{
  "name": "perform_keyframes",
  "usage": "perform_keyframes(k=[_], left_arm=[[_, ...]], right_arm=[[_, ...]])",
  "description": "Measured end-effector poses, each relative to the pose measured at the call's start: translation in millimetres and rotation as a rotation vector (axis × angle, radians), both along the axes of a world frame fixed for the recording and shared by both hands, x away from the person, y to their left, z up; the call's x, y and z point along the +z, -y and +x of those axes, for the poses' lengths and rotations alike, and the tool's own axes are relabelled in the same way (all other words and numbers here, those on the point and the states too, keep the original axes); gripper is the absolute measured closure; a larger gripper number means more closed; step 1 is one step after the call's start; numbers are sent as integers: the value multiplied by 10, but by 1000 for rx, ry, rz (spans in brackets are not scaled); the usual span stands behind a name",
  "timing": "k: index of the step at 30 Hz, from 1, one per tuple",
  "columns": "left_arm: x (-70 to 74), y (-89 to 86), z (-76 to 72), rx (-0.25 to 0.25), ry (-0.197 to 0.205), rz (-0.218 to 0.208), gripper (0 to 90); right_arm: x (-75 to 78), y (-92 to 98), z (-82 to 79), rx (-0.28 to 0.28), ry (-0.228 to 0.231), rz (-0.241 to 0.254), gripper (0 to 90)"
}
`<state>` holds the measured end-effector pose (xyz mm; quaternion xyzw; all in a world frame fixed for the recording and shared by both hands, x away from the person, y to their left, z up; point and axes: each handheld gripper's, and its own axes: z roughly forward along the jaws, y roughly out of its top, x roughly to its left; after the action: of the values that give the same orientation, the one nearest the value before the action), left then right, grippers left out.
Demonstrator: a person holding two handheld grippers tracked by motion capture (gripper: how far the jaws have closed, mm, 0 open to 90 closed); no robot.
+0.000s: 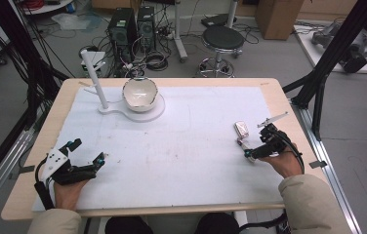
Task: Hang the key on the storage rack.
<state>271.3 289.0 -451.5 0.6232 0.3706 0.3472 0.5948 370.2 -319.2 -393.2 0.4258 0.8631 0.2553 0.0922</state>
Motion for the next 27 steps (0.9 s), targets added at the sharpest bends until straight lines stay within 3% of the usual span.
perform_keyframes(k=[4,6,10,16,21,27], left_arm=[[0,0,-1,-2,1,1,17],[-1,1,1,1,1,-5,17],[0,-1,0,-2,1,0,17],[-1,0,1,-2,2,-5,17],[-1,1,2,-1,1,-7,17],[-1,-1,2,-1,2,-7,17]], right_arm=[[-51,-60,23,3,-43,-47,89],[-66,-84,32,27,-63,-61,171],[-96,-117,46,24,-79,-95,195],[-110,-133,52,31,-111,-117,285],[-113,-133,60,41,-133,-122,421],[-130,-141,68,45,-152,-135,486]])
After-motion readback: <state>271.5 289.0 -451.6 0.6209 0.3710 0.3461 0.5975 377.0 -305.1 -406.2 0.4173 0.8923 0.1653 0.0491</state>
